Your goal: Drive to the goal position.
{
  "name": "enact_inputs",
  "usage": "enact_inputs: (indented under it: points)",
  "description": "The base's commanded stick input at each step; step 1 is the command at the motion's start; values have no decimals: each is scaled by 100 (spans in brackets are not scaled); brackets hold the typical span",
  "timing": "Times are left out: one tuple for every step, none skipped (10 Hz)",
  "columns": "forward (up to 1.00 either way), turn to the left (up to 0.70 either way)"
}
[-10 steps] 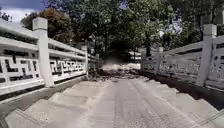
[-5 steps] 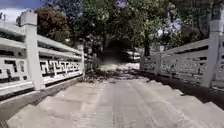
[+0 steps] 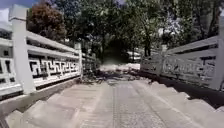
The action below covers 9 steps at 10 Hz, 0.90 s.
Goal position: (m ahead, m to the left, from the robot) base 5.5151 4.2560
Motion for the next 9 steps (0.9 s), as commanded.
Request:
enact_inputs:
  points:
    - [45, 0]
    - [45, 0]
    - [45, 0]
    - [45, 0]
    - [45, 0]
    - [45, 0]
    - [45, 0]
    - [45, 0]
    - [45, 0]
